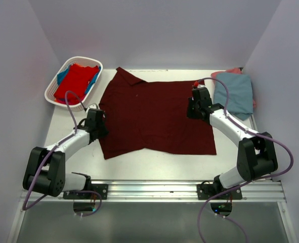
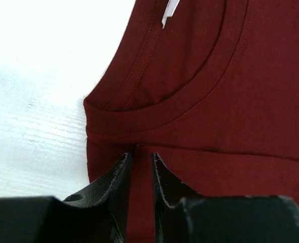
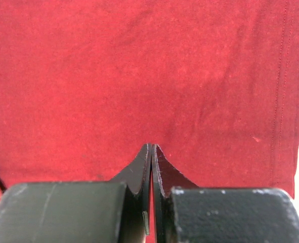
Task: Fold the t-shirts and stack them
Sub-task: Grap the side of the flattened tshirt closest away from the robot with both arms
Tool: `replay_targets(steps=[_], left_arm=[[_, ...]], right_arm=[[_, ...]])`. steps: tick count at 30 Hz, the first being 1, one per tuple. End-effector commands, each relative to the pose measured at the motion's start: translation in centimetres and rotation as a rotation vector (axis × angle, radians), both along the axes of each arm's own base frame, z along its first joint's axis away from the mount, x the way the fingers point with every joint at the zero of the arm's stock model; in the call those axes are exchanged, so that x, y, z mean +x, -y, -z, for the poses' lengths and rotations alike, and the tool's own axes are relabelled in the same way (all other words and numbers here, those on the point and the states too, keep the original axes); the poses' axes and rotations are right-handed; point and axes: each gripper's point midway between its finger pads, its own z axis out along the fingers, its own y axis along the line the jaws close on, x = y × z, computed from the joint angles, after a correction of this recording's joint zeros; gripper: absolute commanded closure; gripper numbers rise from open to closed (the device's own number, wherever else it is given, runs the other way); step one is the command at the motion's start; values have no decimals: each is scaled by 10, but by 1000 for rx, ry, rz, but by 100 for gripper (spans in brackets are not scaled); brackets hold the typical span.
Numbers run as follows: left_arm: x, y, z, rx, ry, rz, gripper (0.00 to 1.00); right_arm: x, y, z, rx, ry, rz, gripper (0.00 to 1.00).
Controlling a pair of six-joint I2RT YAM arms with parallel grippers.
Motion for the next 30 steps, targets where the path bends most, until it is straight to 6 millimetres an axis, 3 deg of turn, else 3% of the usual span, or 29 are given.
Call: replay_targets(steps=[1,12,18,21,26,30], left_arm=[[21,3,-11,-9,64,15,75],[20,1,-1,8,37,5,79],[19,1,-1,8,33,8,97],[19,2,-3,6,35,17,100],[21,7,-23,-22,74,37,100],[22,12,-62,-38,151,54,100]], right_arm=[[1,0,-3,-18,8,-11,100],[0,2,-3,-20,10,-8,100],[0,2,-5,-19,16,-5,100],[-1,4,-7,-23,22,-2,100],[-3,4,-9,-23,26,0,100],[-5,18,-13,-53,36,74,100]])
